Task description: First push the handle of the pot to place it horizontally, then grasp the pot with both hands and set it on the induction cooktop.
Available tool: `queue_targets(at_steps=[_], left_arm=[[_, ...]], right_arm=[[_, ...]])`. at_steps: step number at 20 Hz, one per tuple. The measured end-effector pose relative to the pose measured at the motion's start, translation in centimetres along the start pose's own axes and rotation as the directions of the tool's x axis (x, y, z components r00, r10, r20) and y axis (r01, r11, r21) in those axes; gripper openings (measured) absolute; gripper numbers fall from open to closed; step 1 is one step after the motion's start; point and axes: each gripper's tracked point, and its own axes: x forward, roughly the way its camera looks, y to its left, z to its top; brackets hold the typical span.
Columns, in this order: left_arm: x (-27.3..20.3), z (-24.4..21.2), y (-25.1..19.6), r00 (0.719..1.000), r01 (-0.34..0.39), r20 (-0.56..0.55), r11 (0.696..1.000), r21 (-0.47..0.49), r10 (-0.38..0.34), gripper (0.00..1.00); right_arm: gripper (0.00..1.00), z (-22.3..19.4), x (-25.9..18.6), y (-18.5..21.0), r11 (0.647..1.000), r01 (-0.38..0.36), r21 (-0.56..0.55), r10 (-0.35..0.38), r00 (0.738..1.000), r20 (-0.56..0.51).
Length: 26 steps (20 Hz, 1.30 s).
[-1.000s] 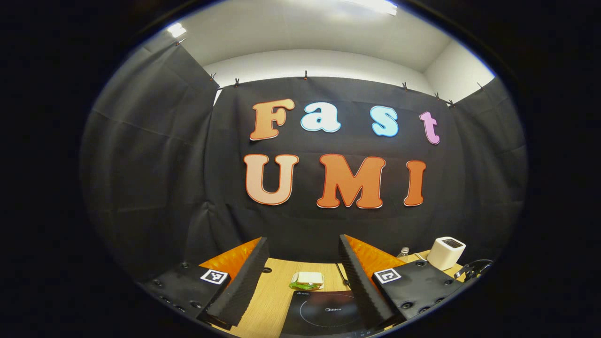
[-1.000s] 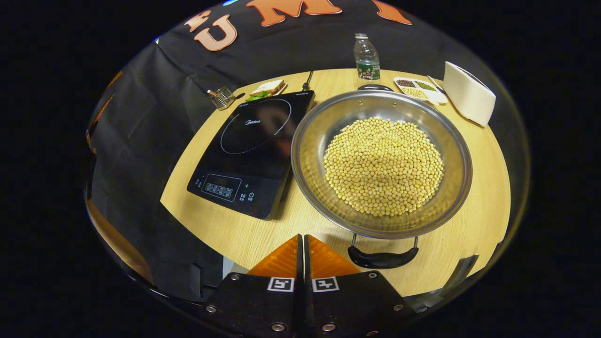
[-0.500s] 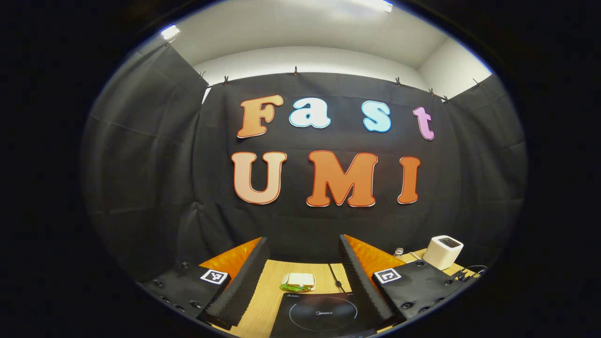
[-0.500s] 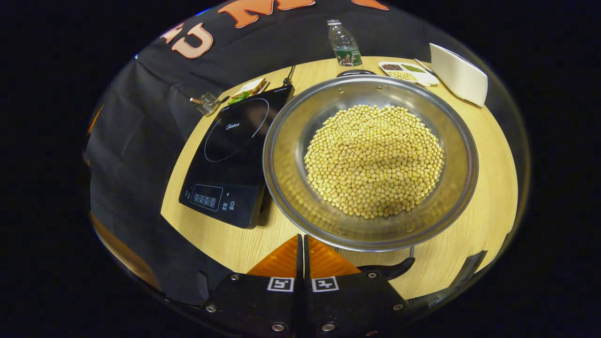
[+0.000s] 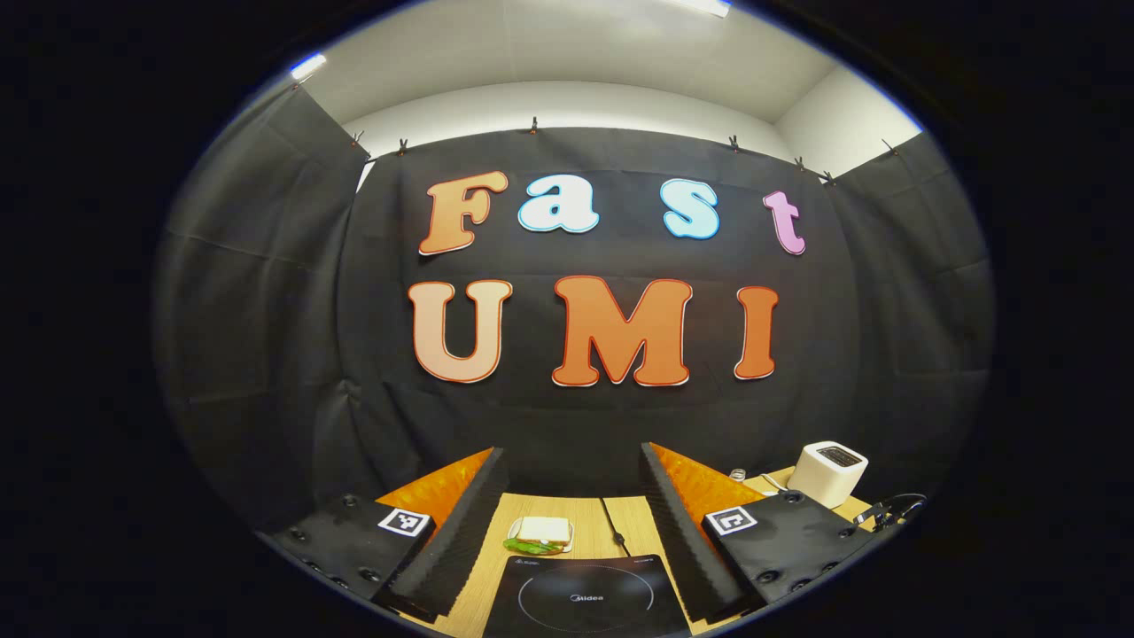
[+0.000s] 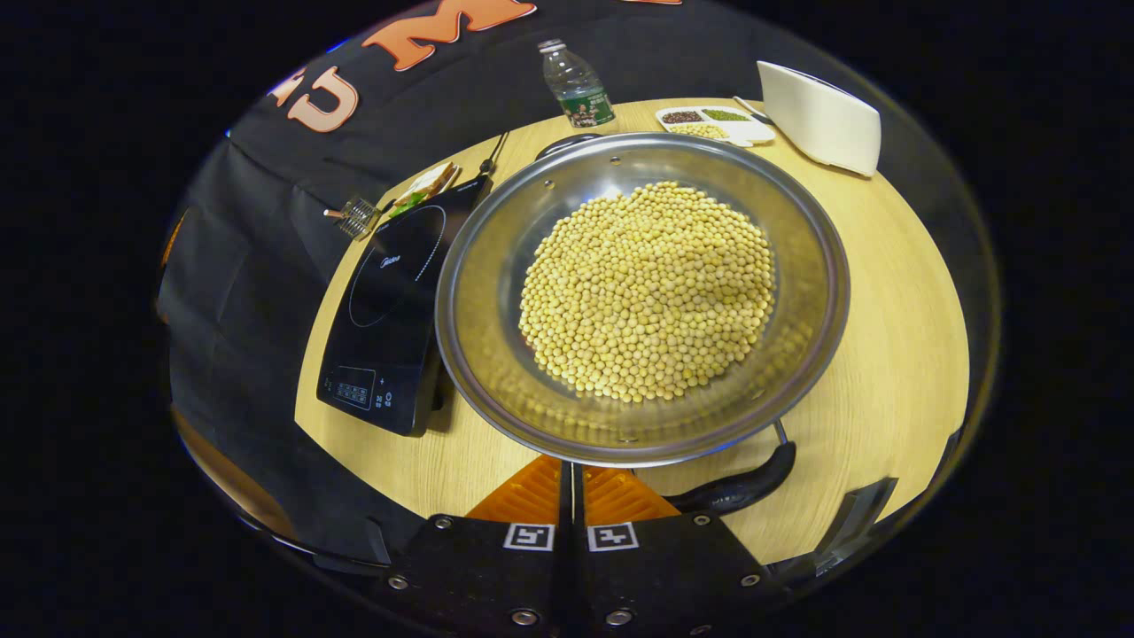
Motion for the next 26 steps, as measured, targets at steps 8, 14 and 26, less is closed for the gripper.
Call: queue_targets(at_steps=[8,14,26], left_arm=[[0.9,-0.1,-0.8,1.0,0.016,-0.001,1.0,-0.001,-0.016,0.98],[1.0,-1.4,0.5,1.0,0.003,-0.017,1.0,-0.009,-0.003,0.98],[1.8,-2.2,1.6,1.0,-0.01,-0.027,1.0,-0.003,0.01,0.98]], right_arm=[[0.0,1.5,-1.1,-4.9,0.996,0.065,0.065,-0.068,0.997,0.038],[0.0,3.7,-1.2,-9.2,0.98,0.139,0.14,-0.148,0.988,0.054],[0.0,8.8,-2.1,-15.8,0.929,0.253,0.271,-0.288,0.953,0.097]])
